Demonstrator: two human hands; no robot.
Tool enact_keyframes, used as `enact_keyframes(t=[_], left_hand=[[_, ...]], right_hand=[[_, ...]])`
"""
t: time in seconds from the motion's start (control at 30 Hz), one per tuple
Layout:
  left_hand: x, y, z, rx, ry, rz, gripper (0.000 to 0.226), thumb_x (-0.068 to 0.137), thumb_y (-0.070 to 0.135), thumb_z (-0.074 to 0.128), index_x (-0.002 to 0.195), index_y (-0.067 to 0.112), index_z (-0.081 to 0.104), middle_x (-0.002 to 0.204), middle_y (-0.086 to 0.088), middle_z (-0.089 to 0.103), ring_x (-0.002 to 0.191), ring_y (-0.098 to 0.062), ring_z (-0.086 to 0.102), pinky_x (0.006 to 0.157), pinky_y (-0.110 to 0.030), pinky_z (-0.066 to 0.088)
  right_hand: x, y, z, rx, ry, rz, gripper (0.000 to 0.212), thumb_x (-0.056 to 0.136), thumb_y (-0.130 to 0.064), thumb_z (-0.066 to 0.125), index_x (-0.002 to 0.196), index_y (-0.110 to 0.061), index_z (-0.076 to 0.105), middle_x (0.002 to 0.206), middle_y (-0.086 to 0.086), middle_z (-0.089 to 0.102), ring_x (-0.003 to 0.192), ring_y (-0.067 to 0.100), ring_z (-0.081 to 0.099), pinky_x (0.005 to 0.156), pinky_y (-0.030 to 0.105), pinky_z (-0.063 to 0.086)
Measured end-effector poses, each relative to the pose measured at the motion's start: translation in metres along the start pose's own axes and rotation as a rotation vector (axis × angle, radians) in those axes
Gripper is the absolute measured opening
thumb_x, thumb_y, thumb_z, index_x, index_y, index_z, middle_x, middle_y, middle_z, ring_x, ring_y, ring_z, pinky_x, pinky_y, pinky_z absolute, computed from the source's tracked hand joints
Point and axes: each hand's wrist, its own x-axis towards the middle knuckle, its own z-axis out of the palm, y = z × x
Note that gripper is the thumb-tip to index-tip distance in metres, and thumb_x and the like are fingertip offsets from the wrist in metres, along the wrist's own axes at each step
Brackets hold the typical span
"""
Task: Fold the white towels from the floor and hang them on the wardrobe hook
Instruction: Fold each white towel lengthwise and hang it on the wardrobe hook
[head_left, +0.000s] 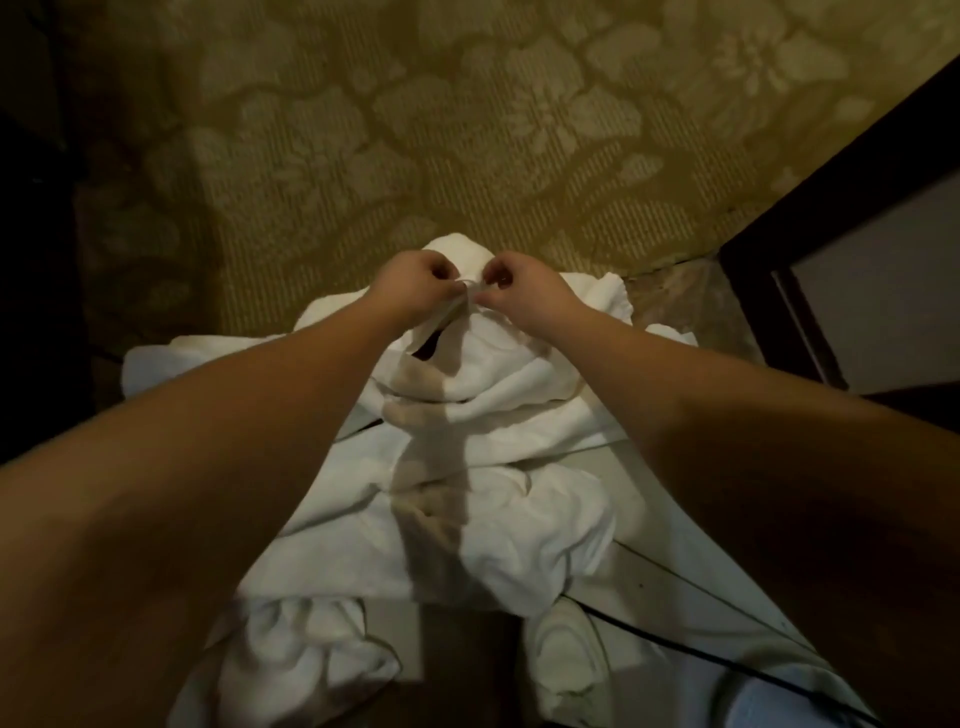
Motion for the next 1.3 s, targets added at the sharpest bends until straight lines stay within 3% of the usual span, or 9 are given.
enact_keyframes(t=[0.13, 0.33, 0.43, 0.53, 0.67, 0.8, 1.03, 1.17, 1.3], left_hand=[[-0.010, -0.007, -0.030, -0.393, -0.196, -0.057, 0.013, 0.089, 0.018, 0.074, 0.078, 0.017, 0.067, 0.074, 0.002, 0.064, 0.076, -0.013, 0.057, 0.071, -0.026, 0.045], [-0.044, 0.002, -0.083, -0.560, -0.375, -0.075, 0.007, 0.089, 0.015, 0.069, 0.084, 0.018, 0.066, 0.078, 0.005, 0.067, 0.081, -0.010, 0.062, 0.079, -0.029, 0.047], [-0.086, 0.022, -0.116, -0.552, -0.286, -0.083, 0.012, 0.091, 0.014, 0.069, 0.082, 0.020, 0.064, 0.079, 0.005, 0.065, 0.083, -0.010, 0.061, 0.087, -0.030, 0.046], [-0.135, 0.055, -0.160, -0.598, -0.162, -0.103, 0.020, 0.094, 0.012, 0.066, 0.077, 0.022, 0.061, 0.072, 0.009, 0.065, 0.079, -0.010, 0.059, 0.081, -0.027, 0.045], [-0.204, 0.102, -0.240, -0.638, -0.001, -0.112, 0.020, 0.095, 0.012, 0.065, 0.078, 0.021, 0.060, 0.078, 0.004, 0.061, 0.081, -0.014, 0.056, 0.078, -0.027, 0.047], [-0.283, 0.149, -0.322, -0.690, 0.093, -0.112, 0.024, 0.098, 0.012, 0.061, 0.077, 0.021, 0.053, 0.078, 0.002, 0.052, 0.075, -0.012, 0.048, 0.071, -0.027, 0.042], [-0.436, 0.231, -0.438, -0.634, 0.208, -0.026, 0.020, 0.099, 0.018, 0.063, 0.081, 0.023, 0.054, 0.082, 0.001, 0.053, 0.083, -0.018, 0.050, 0.081, -0.037, 0.041], [-0.515, 0.272, -0.485, -0.544, 0.396, 0.002, 0.015, 0.094, 0.031, 0.069, 0.084, 0.026, 0.059, 0.083, 0.005, 0.061, 0.074, -0.011, 0.054, 0.070, -0.031, 0.047], [-0.592, 0.298, -0.503, -0.475, 0.489, -0.004, 0.013, 0.094, 0.033, 0.068, 0.096, 0.022, 0.063, 0.092, 0.003, 0.064, 0.086, -0.015, 0.061, 0.077, -0.035, 0.052]], right_hand=[[-0.008, -0.009, 0.003, 0.030, -0.016, -0.106, 0.024, 0.088, -0.034, 0.077, 0.102, -0.027, 0.059, 0.101, -0.009, 0.063, 0.089, 0.009, 0.061, 0.070, 0.019, 0.043], [-0.033, -0.056, -0.016, -0.011, -0.015, -0.185, 0.006, 0.095, -0.025, 0.069, 0.093, -0.023, 0.064, 0.080, -0.012, 0.060, 0.070, -0.001, 0.053, 0.066, 0.022, 0.039], [-0.067, -0.100, -0.037, -0.039, 0.004, -0.141, 0.009, 0.099, -0.028, 0.061, 0.096, -0.021, 0.057, 0.080, -0.010, 0.056, 0.068, 0.001, 0.048, 0.055, 0.015, 0.034], [-0.108, -0.160, -0.069, -0.059, -0.009, -0.134, 0.011, 0.102, -0.029, 0.055, 0.099, -0.019, 0.052, 0.077, -0.009, 0.053, 0.065, 0.004, 0.048, 0.053, 0.021, 0.035], [-0.167, -0.250, -0.125, -0.131, 0.016, -0.227, 0.015, 0.100, -0.030, 0.057, 0.105, -0.016, 0.055, 0.082, -0.005, 0.057, 0.070, 0.013, 0.051, 0.058, 0.031, 0.034], [-0.235, -0.324, -0.181, -0.257, 0.029, -0.277, 0.027, 0.099, -0.043, 0.058, 0.105, -0.016, 0.059, 0.093, -0.003, 0.055, 0.083, 0.015, 0.049, 0.059, 0.030, 0.031], [-0.377, -0.444, -0.266, -0.456, -0.068, -0.183, 0.041, 0.099, -0.054, 0.053, 0.104, -0.016, 0.068, 0.093, 0.001, 0.061, 0.082, 0.018, 0.052, 0.064, 0.033, 0.034], [-0.463, -0.522, -0.301, -0.184, -0.083, -0.165, 0.038, 0.094, -0.060, 0.059, 0.089, -0.024, 0.070, 0.086, -0.005, 0.071, 0.078, 0.015, 0.068, 0.064, 0.029, 0.054], [-0.539, -0.588, -0.312, 0.174, -0.153, -0.232, 0.036, 0.092, -0.056, 0.064, 0.104, -0.023, 0.074, 0.096, -0.001, 0.077, 0.088, 0.017, 0.075, 0.079, 0.035, 0.061]])
